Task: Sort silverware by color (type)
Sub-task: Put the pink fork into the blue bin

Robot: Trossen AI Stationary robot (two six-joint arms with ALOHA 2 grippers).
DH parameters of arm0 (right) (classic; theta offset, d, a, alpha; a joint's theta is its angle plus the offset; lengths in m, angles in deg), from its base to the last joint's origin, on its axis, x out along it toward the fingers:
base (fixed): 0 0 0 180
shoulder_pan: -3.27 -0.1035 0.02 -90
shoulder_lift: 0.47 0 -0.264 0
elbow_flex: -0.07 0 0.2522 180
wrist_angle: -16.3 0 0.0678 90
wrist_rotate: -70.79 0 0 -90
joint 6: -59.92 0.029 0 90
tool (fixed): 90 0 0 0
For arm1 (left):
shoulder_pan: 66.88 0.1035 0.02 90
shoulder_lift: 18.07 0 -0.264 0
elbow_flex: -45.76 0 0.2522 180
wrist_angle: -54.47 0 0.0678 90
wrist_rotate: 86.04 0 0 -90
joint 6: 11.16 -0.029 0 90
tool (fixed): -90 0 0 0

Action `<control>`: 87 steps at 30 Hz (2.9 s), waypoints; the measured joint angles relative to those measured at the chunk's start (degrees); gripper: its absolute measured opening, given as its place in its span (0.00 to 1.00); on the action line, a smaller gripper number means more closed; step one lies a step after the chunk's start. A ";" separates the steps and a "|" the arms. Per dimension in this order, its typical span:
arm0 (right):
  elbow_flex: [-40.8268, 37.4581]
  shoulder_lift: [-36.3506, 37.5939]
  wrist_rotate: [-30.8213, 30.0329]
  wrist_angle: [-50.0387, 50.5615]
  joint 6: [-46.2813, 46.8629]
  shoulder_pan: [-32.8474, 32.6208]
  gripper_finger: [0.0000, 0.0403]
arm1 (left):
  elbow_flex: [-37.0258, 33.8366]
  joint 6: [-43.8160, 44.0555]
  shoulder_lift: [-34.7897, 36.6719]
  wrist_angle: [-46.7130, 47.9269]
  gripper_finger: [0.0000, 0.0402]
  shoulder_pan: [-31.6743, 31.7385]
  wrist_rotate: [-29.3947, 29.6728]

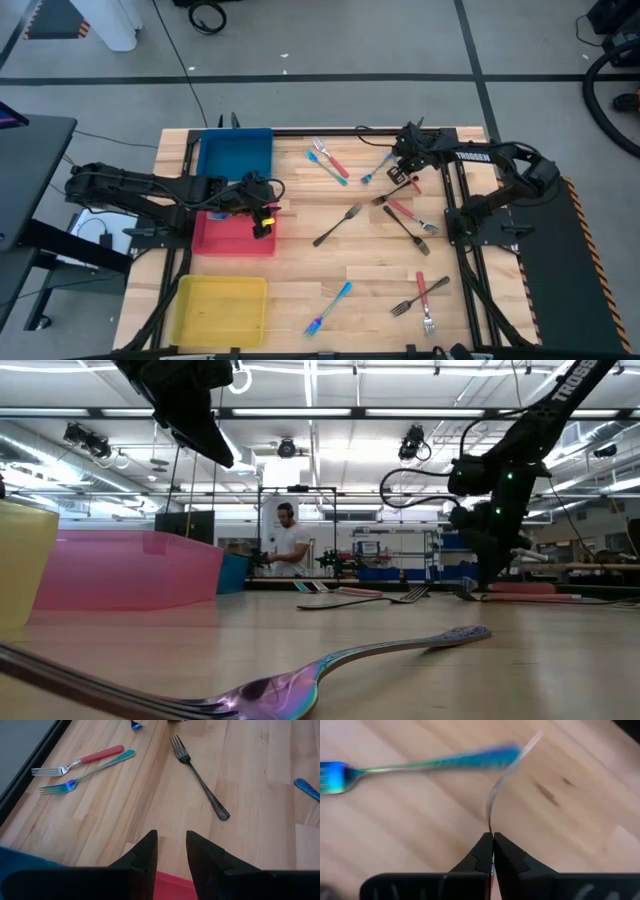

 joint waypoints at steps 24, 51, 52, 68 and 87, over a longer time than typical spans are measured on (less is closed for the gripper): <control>0.05 11.61 13.56 -13.64 7.52 -11.12 0.00 | -0.07 0.53 -3.42 -7.21 0.26 1.41 -0.03; 0.14 13.48 14.18 -45.22 -0.28 -45.33 0.00 | -0.02 -4.63 -19.47 -53.99 0.26 3.60 -16.09; 0.15 13.48 13.47 -45.07 -0.53 -46.05 0.00 | -0.02 -4.45 -19.46 -55.90 0.26 3.60 -17.60; 0.14 13.46 6.91 -46.68 -3.40 -50.45 0.01 | 0.00 -1.75 -19.41 -63.46 0.26 3.32 -23.33; 0.15 12.39 4.14 -50.52 -3.58 -50.25 0.01 | 0.00 -1.51 -19.41 -69.45 0.26 4.40 -20.72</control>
